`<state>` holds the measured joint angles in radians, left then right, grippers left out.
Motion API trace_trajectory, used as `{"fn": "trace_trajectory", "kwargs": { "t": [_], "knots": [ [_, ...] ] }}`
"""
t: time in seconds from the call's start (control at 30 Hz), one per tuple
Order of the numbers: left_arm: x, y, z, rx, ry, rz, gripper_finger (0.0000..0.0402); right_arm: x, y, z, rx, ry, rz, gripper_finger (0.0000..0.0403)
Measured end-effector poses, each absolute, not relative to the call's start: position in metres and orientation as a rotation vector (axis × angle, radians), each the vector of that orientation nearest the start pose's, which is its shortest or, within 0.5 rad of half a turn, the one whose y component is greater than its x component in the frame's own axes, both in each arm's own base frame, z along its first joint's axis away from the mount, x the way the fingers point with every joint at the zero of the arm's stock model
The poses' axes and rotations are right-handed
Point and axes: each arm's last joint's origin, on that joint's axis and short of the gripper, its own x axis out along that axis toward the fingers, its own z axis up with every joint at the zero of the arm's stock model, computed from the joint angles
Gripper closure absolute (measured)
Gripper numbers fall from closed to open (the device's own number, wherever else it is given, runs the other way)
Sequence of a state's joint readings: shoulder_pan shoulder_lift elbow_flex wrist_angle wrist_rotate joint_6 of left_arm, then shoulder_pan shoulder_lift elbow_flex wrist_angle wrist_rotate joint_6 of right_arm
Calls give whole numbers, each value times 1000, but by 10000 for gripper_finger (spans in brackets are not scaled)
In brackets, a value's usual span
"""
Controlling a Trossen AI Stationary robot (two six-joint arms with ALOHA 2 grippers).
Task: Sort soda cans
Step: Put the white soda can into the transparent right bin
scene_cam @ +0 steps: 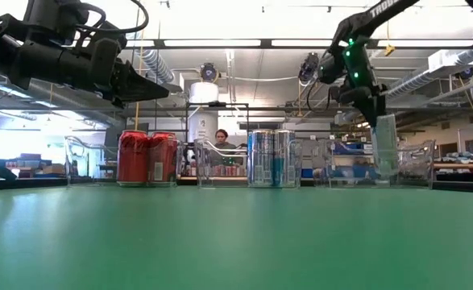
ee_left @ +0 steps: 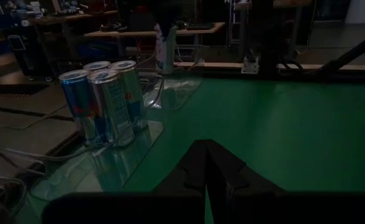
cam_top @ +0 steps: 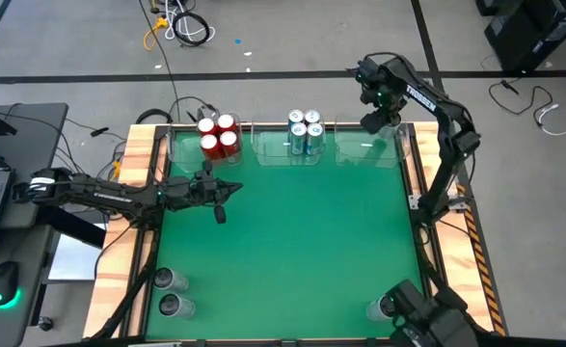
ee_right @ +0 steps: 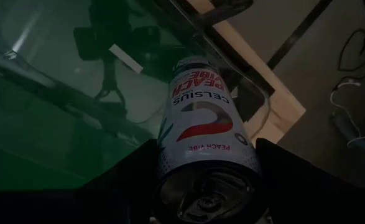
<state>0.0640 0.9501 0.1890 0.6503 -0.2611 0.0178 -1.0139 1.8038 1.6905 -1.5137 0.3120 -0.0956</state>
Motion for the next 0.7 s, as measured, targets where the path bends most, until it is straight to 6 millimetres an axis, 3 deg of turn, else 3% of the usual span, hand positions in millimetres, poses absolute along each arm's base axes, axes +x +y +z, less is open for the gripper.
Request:
{"fn": "trace_trajectory", "kwargs": {
  "t": [0.2, 0.5, 0.7],
  "knots": [
    [179, 19, 182, 26, 116, 324, 396, 161, -294, 284, 549, 1693, -900, 180],
    [179, 19, 182, 25, 119, 324, 396, 157, -299, 283, 560, 1665, -912, 179],
    [179, 19, 180, 8, 136, 325, 396, 156, -305, 283, 557, 1609, -972, 146]
  ]
}}
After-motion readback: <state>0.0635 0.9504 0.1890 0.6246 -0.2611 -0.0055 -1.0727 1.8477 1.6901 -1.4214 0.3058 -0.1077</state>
